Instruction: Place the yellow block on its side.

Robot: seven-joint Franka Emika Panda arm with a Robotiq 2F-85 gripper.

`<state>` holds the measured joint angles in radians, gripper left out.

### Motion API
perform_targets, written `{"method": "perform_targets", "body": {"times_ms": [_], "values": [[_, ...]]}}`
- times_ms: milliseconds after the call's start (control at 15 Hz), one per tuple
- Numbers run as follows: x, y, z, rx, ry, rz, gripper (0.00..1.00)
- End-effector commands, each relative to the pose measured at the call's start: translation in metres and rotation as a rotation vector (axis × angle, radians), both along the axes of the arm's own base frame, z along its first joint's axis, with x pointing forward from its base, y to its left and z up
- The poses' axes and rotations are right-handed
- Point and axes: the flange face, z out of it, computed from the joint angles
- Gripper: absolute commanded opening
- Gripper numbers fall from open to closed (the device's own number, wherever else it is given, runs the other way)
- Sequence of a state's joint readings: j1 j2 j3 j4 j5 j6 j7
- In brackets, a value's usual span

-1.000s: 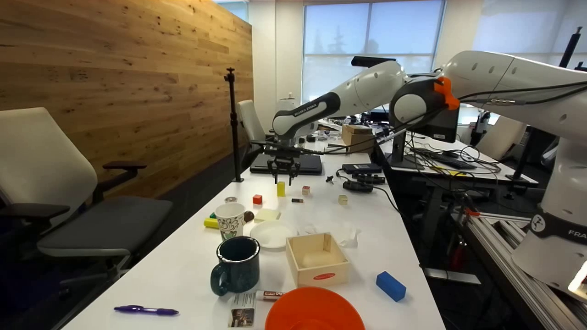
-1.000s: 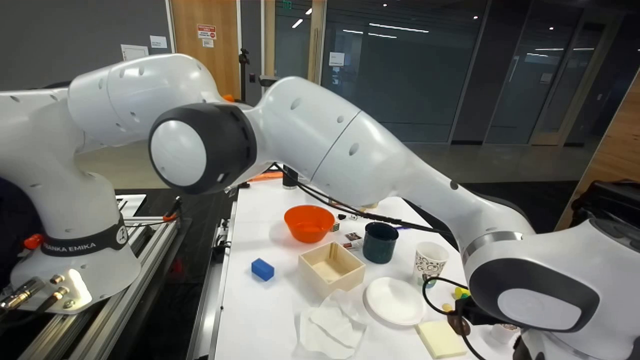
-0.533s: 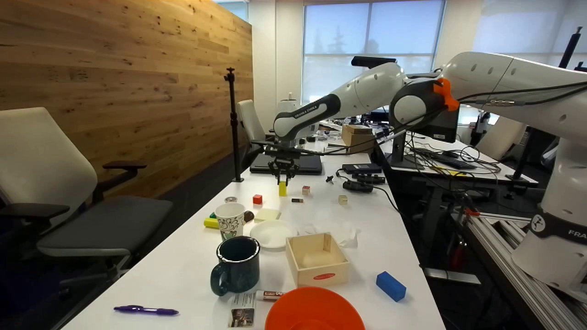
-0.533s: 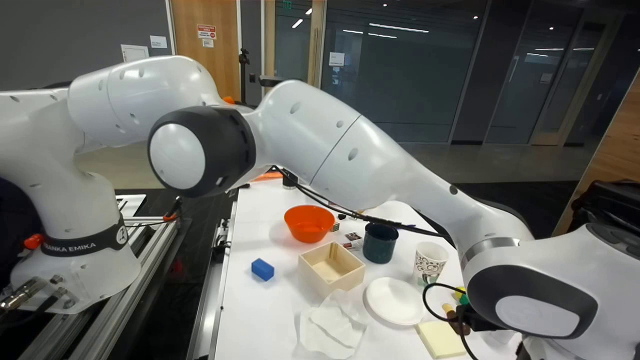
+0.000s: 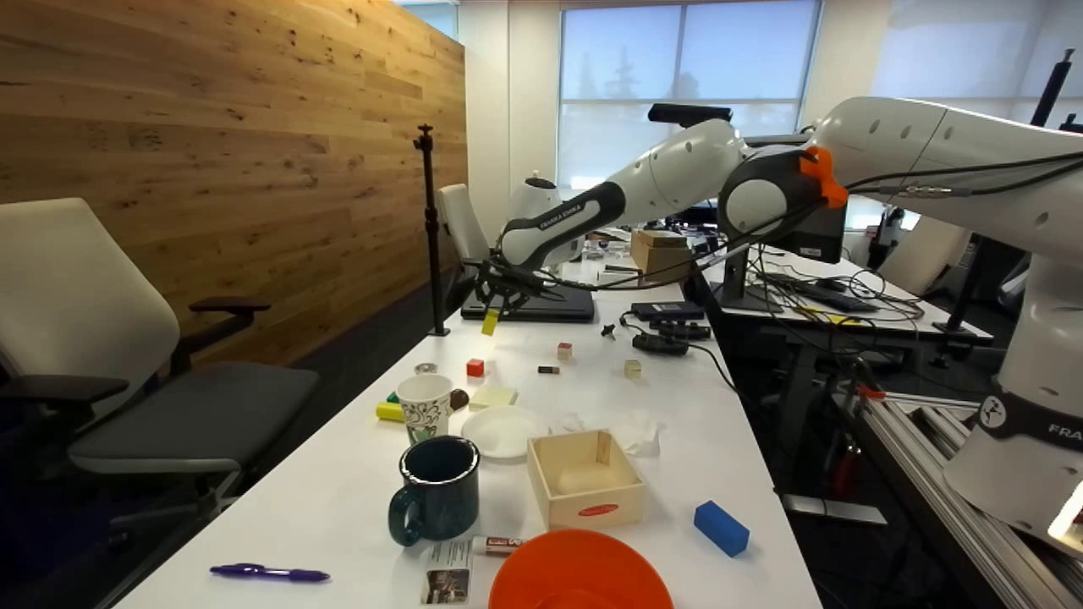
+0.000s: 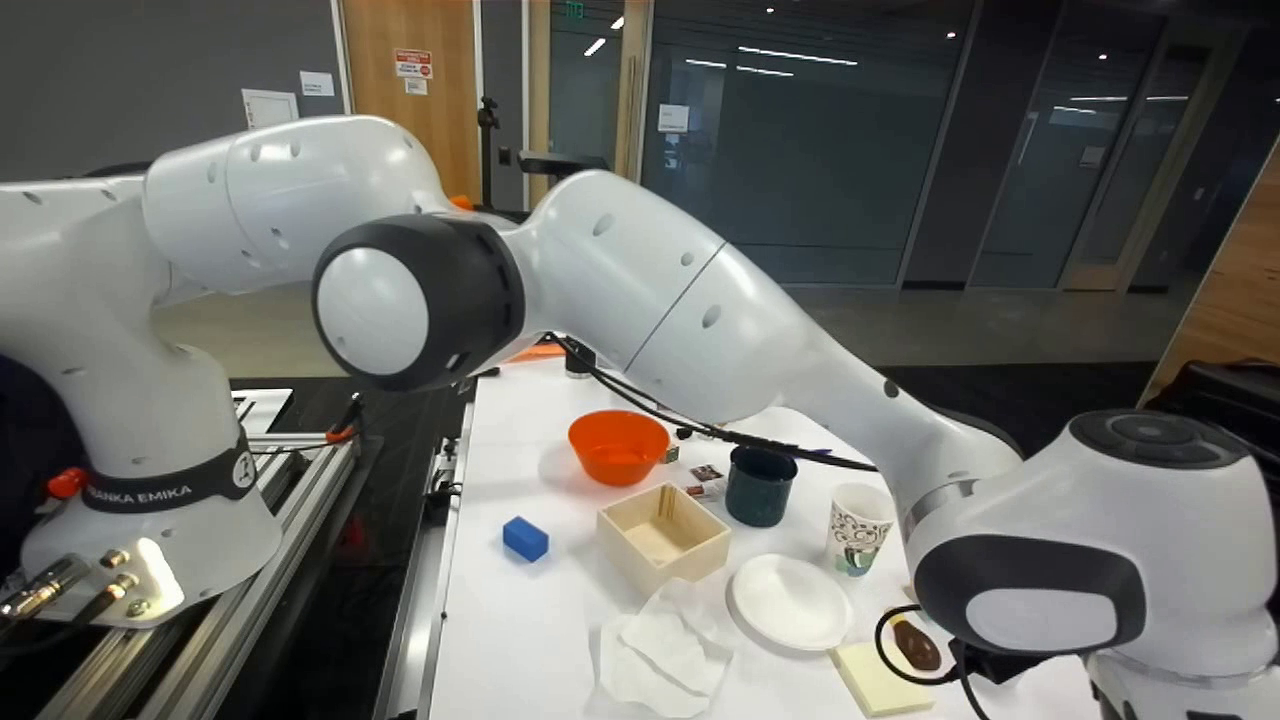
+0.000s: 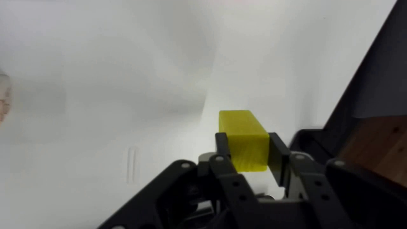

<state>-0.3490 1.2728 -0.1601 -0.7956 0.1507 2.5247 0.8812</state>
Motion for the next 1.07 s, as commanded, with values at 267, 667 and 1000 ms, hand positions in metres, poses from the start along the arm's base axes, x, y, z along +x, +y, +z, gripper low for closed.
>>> {"method": "perform_targets", "body": {"times_ms": [267, 667, 1000], "values": [[-0.009, 0.037, -0.061, -0.229, -0.17, 0.212, 0.09], [-0.022, 0.052, -0.076, -0.275, -0.145, 0.32, 0.09], [-0.027, 0.056, -0.072, -0.183, 0.003, 0.416, 0.66]]}}
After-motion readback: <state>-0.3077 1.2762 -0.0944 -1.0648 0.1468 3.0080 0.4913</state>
